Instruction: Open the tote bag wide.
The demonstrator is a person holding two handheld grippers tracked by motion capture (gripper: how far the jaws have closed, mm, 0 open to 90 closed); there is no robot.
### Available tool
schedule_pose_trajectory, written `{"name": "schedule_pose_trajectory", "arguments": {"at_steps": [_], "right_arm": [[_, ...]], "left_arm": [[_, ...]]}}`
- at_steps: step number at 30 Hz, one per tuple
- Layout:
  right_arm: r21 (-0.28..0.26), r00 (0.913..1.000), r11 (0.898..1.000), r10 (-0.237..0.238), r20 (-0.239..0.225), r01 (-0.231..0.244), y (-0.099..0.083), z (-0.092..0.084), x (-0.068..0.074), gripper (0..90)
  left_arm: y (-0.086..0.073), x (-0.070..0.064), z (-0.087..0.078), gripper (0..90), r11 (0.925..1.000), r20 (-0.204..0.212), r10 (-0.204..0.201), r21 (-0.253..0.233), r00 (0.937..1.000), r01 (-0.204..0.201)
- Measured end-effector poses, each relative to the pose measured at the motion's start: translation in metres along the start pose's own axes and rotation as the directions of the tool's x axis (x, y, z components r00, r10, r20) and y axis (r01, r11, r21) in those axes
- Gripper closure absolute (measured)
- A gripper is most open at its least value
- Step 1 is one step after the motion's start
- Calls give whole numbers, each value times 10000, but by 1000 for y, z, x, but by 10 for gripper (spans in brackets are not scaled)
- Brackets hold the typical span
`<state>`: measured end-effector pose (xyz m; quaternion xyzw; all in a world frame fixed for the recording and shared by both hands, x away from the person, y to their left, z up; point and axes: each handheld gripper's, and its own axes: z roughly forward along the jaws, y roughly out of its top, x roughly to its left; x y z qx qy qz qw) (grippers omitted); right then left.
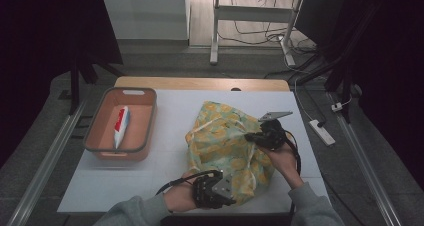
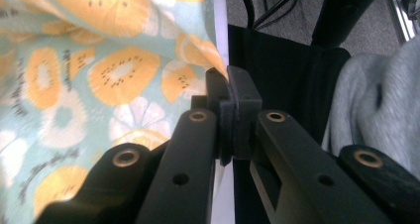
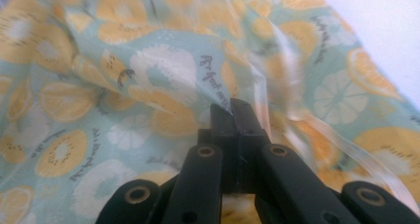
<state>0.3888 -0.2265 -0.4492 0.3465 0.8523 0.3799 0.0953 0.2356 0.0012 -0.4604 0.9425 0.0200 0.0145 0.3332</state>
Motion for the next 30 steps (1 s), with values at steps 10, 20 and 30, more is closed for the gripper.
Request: {"name": "schedule_pose_trajectory", "arguments": {"at_steps": [10,20,30], "right_arm": [[-61,9999,9999,107,5,-107,-5,0,-4,891],[-243,9994,9992,-315,-163,311,-4,-3,4,891],[-284,9987,9987,-436,-256,429,-4,-3,5,891]], "left_arm": [[-10,20,-39,446,9895,-1326,-968,-1192,9864,811],[-36,74,-105,363,9132,-2749,-3673,-2881,8885,2884],[-82,111,-136,345,8711,-4553,-4908,-2719,7428,4089]]}}
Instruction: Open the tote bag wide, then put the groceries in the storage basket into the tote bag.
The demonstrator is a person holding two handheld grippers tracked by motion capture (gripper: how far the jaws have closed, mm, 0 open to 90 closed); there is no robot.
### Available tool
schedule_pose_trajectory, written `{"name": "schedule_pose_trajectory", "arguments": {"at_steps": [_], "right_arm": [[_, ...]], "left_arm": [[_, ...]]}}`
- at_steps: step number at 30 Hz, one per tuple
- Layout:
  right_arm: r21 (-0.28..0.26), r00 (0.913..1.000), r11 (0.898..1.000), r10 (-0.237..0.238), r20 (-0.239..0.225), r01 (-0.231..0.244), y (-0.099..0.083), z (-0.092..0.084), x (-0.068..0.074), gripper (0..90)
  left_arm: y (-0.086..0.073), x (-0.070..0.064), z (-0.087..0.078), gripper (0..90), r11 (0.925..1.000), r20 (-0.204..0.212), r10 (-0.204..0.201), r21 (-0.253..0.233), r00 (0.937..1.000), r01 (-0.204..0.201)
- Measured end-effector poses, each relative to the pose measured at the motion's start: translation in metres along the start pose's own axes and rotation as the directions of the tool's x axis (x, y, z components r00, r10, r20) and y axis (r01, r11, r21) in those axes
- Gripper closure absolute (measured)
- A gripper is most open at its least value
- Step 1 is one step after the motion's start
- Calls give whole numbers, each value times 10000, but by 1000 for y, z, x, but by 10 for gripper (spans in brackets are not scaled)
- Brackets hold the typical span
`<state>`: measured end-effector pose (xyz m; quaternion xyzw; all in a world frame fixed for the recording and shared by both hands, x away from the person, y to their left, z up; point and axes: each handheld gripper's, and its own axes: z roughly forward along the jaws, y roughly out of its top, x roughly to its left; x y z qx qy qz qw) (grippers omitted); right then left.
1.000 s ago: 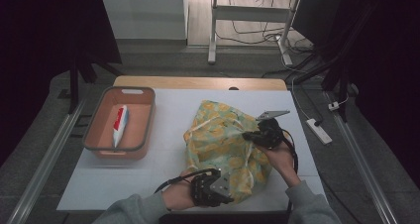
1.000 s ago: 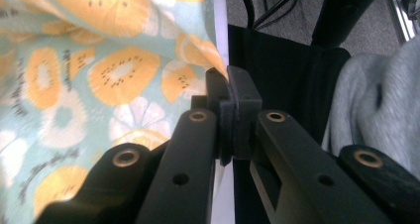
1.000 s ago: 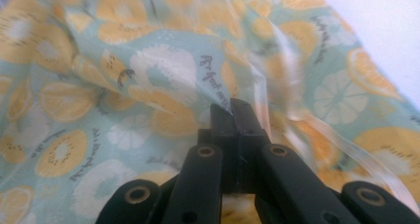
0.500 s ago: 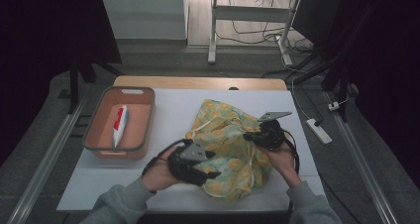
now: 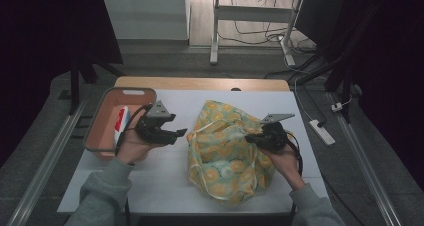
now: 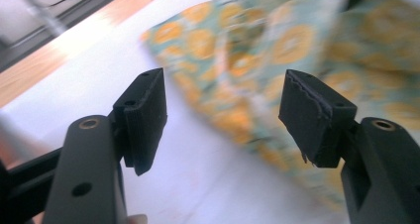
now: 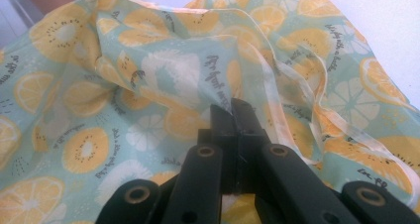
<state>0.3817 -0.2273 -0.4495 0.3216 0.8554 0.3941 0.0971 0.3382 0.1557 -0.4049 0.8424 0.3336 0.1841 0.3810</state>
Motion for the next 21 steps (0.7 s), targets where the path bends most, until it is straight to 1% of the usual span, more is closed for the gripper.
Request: {"name": "schedule_pose_trajectory", "arguments": {"at_steps": [2,5,7,9,11,13,14,15,17,20,21], "right_arm": [[20,10000,10000,24,-14,-24,0,0,0,891],[27,10000,10000,28,-6,-28,0,0,0,891],[50,10000,10000,34,6,-34,-1,1,-1,891],[71,10000,10000,52,-5,-52,-1,1,-1,891],[96,10000,9999,50,-16,-50,-2,2,-1,891],[101,10000,9999,80,-21,-79,-2,2,-1,890],[101,10000,9999,85,-20,-85,-2,2,-1,890],[118,10000,9999,90,-21,-89,-2,2,-1,891],[132,10000,9999,72,-28,-72,-3,3,-1,890],[151,10000,9999,75,-46,-74,-3,3,-1,890],[162,9999,9998,95,-36,-94,-4,4,-1,890]], "left_arm": [[-4,10,-3,335,9997,-159,-234,82,9996,235],[-8,23,-10,331,9985,-476,-542,81,9974,546],[-11,31,-13,327,9969,-560,-782,-14,9954,782],[-14,39,-17,322,9956,-585,-935,-2,9939,936],[-17,47,-20,320,9939,-735,-1093,36,9913,1099],[-21,56,-23,318,9917,-1114,-1246,183,9859,1274],[-23,60,-24,315,9898,-1235,-1376,206,9828,1411],[-26,65,-25,314,9876,-1266,-1516,207,9803,1554],[-31,73,-27,308,9814,-1408,-1849,249,9726,1902],[-37,84,-27,305,9738,-1575,-2166,347,9635,2245],[-40,88,-26,303,9708,-1744,-2237,472,9589,2351]]}}
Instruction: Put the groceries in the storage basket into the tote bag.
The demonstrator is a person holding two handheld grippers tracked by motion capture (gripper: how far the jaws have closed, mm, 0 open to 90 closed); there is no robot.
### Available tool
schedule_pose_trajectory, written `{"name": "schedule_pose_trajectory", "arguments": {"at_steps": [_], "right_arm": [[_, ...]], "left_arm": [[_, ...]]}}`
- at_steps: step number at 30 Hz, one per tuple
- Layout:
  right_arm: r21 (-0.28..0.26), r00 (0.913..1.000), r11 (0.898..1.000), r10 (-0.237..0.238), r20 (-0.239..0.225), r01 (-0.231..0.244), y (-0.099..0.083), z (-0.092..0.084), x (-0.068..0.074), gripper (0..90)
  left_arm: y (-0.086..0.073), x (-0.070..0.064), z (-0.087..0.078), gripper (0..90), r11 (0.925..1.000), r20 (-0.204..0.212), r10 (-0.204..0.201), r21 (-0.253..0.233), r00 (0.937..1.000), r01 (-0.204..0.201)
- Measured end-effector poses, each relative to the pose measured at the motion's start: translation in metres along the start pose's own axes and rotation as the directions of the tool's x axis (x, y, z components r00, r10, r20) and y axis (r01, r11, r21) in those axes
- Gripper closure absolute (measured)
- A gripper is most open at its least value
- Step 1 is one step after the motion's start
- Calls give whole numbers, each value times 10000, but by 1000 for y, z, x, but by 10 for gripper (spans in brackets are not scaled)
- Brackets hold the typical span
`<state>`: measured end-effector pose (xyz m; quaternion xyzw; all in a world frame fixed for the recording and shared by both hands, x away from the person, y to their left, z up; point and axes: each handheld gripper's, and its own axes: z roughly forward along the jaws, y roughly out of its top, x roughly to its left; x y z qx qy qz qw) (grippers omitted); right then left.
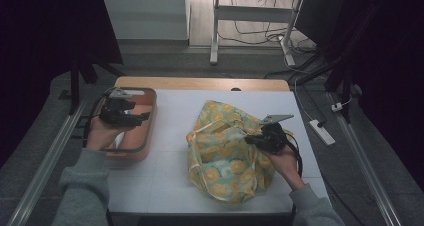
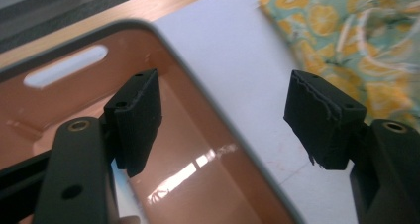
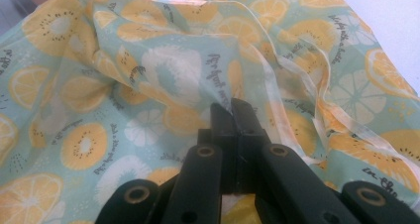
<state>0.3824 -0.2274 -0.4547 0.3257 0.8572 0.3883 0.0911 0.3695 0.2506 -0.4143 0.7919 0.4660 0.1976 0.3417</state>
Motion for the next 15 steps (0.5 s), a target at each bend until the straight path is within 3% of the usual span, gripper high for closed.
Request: {"name": "schedule_pose_trajectory", "arguments": {"at_steps": [4,8,13,15], "right_arm": [[73,10000,10000,34,3,-34,-2,2,0,890],[123,10000,9999,9,18,-9,-3,3,0,890],[139,10000,9999,-8,25,8,-3,4,0,890],[156,10000,9999,2,8,-2,-3,4,1,890]], "left_arm": [[-7,14,11,298,9972,-727,-219,702,9971,271],[-16,31,23,296,9900,-966,-763,1113,9924,870],[-26,52,36,286,9691,-1456,-1559,1687,9770,1798],[-30,56,40,283,9625,-1727,-1641,1874,9712,1959]]}}
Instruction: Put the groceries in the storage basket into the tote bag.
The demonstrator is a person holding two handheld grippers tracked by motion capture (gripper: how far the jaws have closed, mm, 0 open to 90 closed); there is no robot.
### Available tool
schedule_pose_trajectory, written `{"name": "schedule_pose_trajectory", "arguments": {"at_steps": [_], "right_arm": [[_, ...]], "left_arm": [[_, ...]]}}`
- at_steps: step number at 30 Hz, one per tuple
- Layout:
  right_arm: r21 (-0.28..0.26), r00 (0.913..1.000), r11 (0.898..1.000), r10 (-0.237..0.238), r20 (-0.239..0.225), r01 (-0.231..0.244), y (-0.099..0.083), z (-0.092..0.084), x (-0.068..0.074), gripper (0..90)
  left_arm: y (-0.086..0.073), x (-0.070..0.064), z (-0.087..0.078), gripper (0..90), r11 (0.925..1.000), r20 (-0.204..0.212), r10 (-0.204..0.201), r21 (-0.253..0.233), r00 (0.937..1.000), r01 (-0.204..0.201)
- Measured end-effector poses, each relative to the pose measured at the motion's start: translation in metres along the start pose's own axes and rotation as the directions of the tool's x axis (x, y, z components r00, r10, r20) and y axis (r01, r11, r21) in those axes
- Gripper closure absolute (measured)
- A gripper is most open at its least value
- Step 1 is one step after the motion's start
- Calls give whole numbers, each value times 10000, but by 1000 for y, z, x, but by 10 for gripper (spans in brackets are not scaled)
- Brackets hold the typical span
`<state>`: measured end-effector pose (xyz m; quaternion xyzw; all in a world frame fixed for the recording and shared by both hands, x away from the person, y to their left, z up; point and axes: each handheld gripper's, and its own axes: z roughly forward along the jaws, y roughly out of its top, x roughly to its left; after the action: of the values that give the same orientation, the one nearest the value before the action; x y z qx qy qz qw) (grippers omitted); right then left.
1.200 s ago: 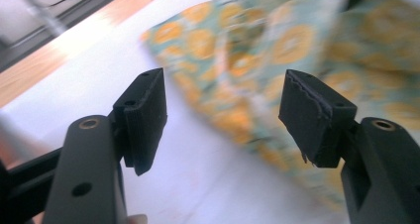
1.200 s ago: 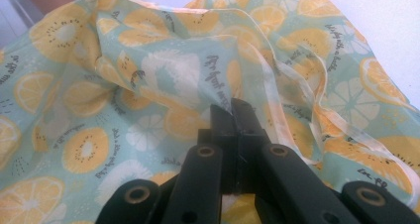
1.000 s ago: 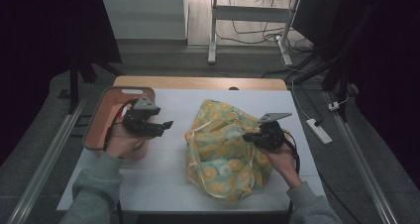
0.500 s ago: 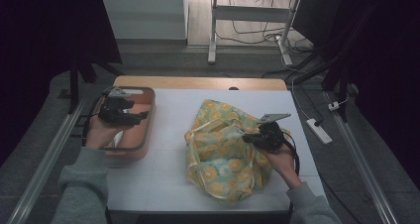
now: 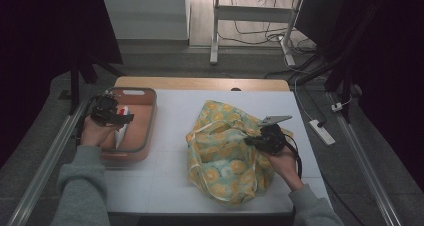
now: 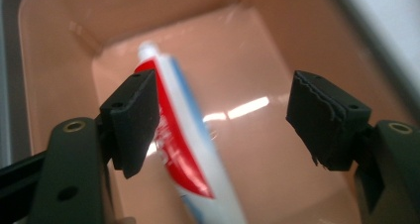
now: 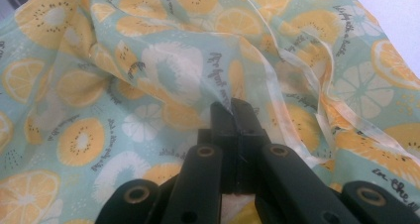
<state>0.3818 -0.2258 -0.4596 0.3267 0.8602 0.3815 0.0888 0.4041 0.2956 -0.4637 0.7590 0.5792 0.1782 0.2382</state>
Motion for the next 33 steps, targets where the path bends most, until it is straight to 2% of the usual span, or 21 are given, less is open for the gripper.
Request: {"name": "schedule_pose_trajectory", "arguments": {"at_steps": [2,6,8,11,19,20,21,23,26,29,31,33], "right_arm": [[12,10000,10000,-12,-7,12,0,0,0,890],[30,10000,10000,-16,-5,16,0,1,0,890],[40,10000,10000,-21,-9,21,-1,1,0,890],[61,10000,10000,-39,-10,39,-1,2,1,890],[104,10000,9999,-23,-21,24,-2,3,1,890],[102,10000,9999,-32,-22,32,-1,3,2,890],[104,10000,9999,-37,-14,37,-1,4,2,890],[118,10000,9999,-38,-15,39,-2,4,2,890],[124,10000,9999,-42,-6,42,-2,4,2,890],[87,10000,10000,-43,8,43,-1,3,2,890],[84,10000,10000,-40,13,40,-1,3,2,890],[96,10000,9999,-42,8,42,-2,3,1,890]], "left_arm": [[-1,4,5,276,9995,-120,-206,248,9997,209],[-3,8,15,266,9966,-391,-357,732,9986,384],[-3,8,17,266,9956,-680,-399,822,9969,455],[-3,9,21,266,9935,-772,-544,956,9955,617],[-2,10,33,266,9854,-392,-753,1499,9964,803],[-2,10,36,267,9836,-385,-695,1641,9968,749],[-1,9,38,274,9826,-608,-569,1732,9965,667],[0,8,40,287,9816,-643,-548,1791,9964,655],[-1,5,45,304,9738,-900,-258,2230,9956,454],[0,4,46,345,9719,-913,-308,2298,9953,511],[0,4,48,399,9684,-855,-340,2437,9958,539],[0,4,51,415,9627,-857,-392,2636,9956,606]]}}
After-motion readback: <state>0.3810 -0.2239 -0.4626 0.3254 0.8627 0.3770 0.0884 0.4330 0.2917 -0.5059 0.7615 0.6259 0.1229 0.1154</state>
